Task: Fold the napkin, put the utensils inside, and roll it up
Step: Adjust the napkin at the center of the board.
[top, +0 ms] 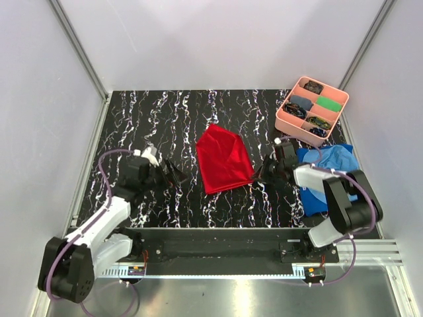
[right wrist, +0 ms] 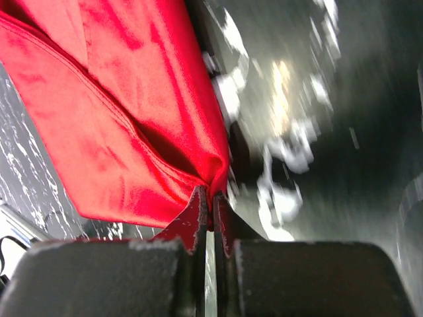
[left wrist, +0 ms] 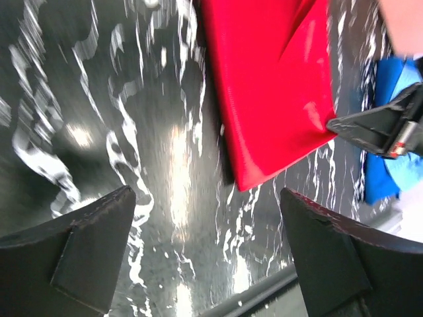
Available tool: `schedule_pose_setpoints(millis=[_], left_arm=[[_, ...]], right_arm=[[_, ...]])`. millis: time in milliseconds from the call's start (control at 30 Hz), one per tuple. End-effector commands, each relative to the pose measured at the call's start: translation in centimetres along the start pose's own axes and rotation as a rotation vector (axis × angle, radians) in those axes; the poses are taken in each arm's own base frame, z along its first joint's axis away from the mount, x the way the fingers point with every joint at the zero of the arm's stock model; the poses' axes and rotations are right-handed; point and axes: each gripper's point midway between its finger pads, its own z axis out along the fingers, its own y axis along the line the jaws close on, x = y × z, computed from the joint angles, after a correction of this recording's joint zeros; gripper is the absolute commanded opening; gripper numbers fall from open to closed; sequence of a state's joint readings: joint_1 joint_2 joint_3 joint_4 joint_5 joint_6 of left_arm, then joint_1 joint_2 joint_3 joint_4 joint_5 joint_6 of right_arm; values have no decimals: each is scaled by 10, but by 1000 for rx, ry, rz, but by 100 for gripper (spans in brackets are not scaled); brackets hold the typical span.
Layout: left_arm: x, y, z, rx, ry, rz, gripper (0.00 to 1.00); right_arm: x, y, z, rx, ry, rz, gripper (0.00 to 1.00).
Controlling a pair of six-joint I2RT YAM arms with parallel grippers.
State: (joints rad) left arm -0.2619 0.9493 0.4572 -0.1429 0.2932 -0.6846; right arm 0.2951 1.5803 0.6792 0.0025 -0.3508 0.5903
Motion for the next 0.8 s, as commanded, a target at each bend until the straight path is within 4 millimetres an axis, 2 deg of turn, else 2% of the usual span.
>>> schedule_pose_setpoints(millis=[0,33,133,233,267,400,567,700,767], left_arm=[[5,-29,14,187,-44,-87,89],[14,-27,19,201,-8,-100,87],[26,-37,29,275,25,-114,80],[47,-39,38,294,102,-139,78],[50,-44,40,314,108,-130,77],[68,-40,49,298,162,-162,74],[89,-45,54,300,214,-176,70],[105,-35,60,268,256,-214,66],[106,-35,61,276,255,-219,62]], right_arm=[[11,-6,-13,52,-74,96,0],[13,-11,-13,70,-83,106,0],[31,-23,-13,111,-77,126,0],[36,-27,-14,125,-107,150,0],[35,-26,-16,121,-120,156,0],[34,-27,-15,131,-149,160,0],[32,-28,-12,138,-168,167,0],[33,-28,-9,141,-162,167,0],[33,-28,-7,138,-160,169,0]])
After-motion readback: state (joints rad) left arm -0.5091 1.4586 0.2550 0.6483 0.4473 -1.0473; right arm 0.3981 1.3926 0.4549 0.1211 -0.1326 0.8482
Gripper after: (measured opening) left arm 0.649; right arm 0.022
